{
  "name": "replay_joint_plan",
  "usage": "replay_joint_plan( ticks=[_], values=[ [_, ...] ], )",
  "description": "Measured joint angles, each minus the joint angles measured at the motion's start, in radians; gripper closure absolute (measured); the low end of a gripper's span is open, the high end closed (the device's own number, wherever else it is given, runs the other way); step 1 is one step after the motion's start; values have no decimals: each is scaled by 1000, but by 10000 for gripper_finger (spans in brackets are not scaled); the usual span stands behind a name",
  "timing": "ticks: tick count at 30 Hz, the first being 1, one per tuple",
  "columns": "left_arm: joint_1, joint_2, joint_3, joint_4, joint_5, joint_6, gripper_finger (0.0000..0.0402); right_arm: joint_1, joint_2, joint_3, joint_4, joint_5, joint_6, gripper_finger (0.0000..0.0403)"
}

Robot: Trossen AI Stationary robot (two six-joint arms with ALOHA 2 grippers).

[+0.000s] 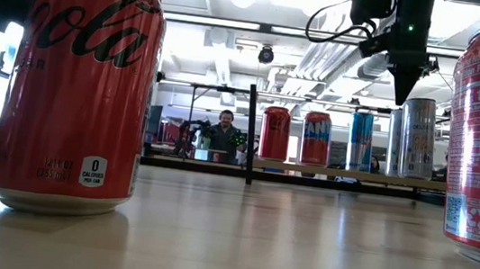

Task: Place canned beverage on shelf
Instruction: Put the white-yellow soda can on the shelf aligned with the other white-yellow soda can

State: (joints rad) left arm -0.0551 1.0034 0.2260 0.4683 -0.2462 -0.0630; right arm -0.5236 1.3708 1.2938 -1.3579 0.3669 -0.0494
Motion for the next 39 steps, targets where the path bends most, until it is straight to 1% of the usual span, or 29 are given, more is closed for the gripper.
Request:
replay_joint_plan(
  ticks=[6, 10, 17, 21, 26, 30, 34, 39],
  values=[
    [0, 0, 0, 0, 0, 3, 401, 0, 0, 0, 11, 3, -6, 403],
    [0, 0, 0, -11, 0, -34, 401, 0, 0, 0, 31, 5, -24, 403],
    [0, 0, 0, -41, -3, -38, 401, 0, -2, -11, 58, 21, -30, 403],
    [0, 0, 0, -39, -4, -38, 401, 0, -31, -113, 137, -2, -57, 403],
    [0, 0, 0, -39, -4, -39, 401, 0, -118, -237, 229, -21, -57, 403],
    [0, 0, 0, -38, -4, -47, 401, 0, -179, -306, 248, -16, -56, 403],
    [0, 0, 0, -37, -12, -57, 401, 0, -219, -362, 248, 23, -56, 403],
    [0, 0, 0, -37, -14, -66, 401, -8, -250, -395, 242, 51, -56, 403]
  ],
)
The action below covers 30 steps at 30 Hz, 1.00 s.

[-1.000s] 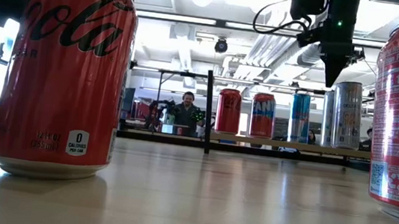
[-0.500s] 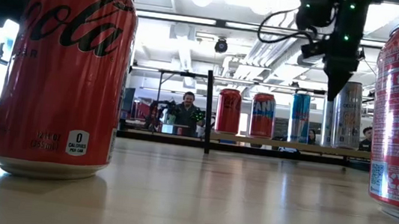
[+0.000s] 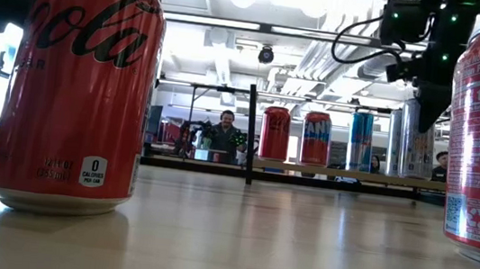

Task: Place canned beverage on shelf
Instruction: Put the white-yellow soda can on the shelf aligned with the other white-yellow soda can, then put the blue soda can on the shelf aligned with the other blue soda can

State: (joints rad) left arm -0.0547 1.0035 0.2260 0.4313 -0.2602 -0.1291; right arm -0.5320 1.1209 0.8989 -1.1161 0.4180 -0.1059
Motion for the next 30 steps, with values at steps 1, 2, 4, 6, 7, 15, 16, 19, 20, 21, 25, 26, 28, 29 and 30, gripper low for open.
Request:
replay_joint_plan(
  ticks=[1, 2, 4, 6, 7, 15, 16, 19, 20, 21, 25, 26, 28, 29, 30],
  values=[
    [0, 0, 0, 0, 0, 0, 401, -5, -4, 0, -2, 1, 0, 403],
    [0, 0, 0, 0, 0, 0, 401, -12, -9, 1, -2, 1, -1, 403],
    [0, 0, 0, 0, 0, 0, 401, -27, -16, 1, -3, 3, -8, 403],
    [0, 0, 0, 0, 0, 0, 401, -44, -20, 1, -6, 9, -16, 403],
    [0, 0, 0, 0, 0, 0, 401, -53, -22, 1, -9, 9, -24, 403],
    [0, 0, 0, 0, 1, 1, 401, -113, -23, 2, -27, 21, -57, 403],
    [0, 0, 0, 0, 1, 1, 401, -116, -23, 2, -27, 21, -58, 403],
    [0, 0, 0, 0, 1, 1, 401, -116, -23, 2, -27, 20, -60, 403],
    [0, 0, 0, 0, 1, 1, 401, -116, -23, 2, -27, 18, -60, 403],
    [0, 0, 0, 0, 1, 2, 401, -116, -23, 2, -27, 10, -60, 403],
    [0, 0, 6, -5, -6, 31, 401, -111, -44, 3, -38, -40, -50, 403],
    [1, -3, 14, -6, -12, 39, 401, -105, -55, 3, -42, -51, -45, 403],
    [5, -8, 43, -12, -13, 64, 401, -85, -84, 3, -50, -53, -30, 403],
    [9, -9, 63, -31, -12, 83, 401, -73, -102, 3, -51, -53, -25, 403],
    [12, -14, 82, -61, -14, 100, 401, -60, -120, 3, -50, -58, -19, 403]
  ],
)
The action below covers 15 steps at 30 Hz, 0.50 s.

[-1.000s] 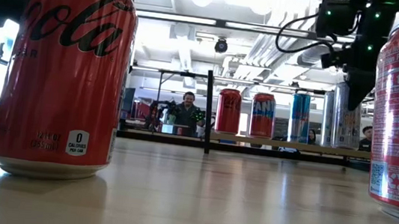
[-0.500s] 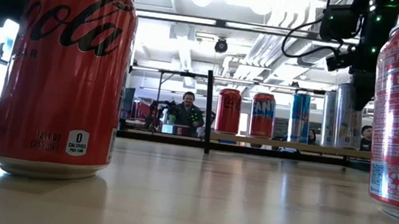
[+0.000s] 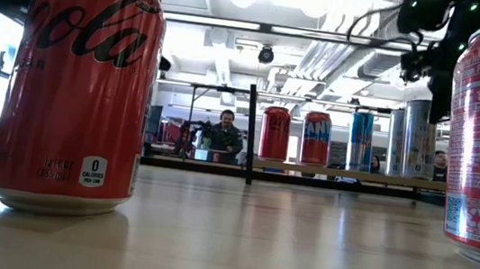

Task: Place canned beverage on shelf
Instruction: Put the blue soda can on the shelf aligned with the other blue soda can

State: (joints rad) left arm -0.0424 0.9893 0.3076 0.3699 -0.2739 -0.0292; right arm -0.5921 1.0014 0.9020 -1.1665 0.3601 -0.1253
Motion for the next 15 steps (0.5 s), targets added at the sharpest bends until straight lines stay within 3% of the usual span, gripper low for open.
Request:
replay_joint_plan(
  ticks=[9, 15],
  values=[
    [98, -14, 249, -393, -5, 52, 401, 134, -163, 0, 72, -95, 77, 403],
    [197, -14, 367, -585, 5, 87, 401, 212, -189, 0, 368, -207, 56, 403]
  ],
)
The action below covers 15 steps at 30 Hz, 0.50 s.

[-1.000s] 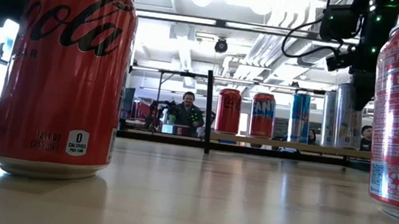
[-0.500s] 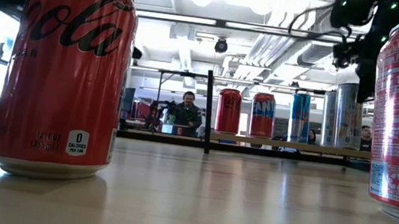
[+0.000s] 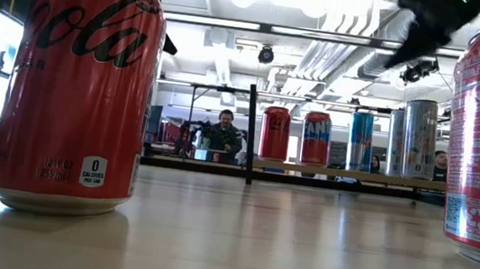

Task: Place canned beverage on shelf
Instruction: Put the blue soda can on the shelf aligned with the other blue soda can

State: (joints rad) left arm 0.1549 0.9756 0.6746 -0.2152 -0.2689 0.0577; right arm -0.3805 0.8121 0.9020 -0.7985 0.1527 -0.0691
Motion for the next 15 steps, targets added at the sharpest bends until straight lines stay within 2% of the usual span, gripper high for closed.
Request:
replay_joint_plan(
  ticks=[3, 7, 15],
  values=[
    [49, 0, 36, -87, 28, 7, 401, 45, 28, 0, 156, -59, -36, 403],
    [106, -8, 77, -166, 87, 14, 401, 121, 80, -41, 386, -59, -91, 403],
    [192, -16, 180, -304, 106, 25, 401, 261, 93, -431, 1056, -59, -114, 403]
  ],
)
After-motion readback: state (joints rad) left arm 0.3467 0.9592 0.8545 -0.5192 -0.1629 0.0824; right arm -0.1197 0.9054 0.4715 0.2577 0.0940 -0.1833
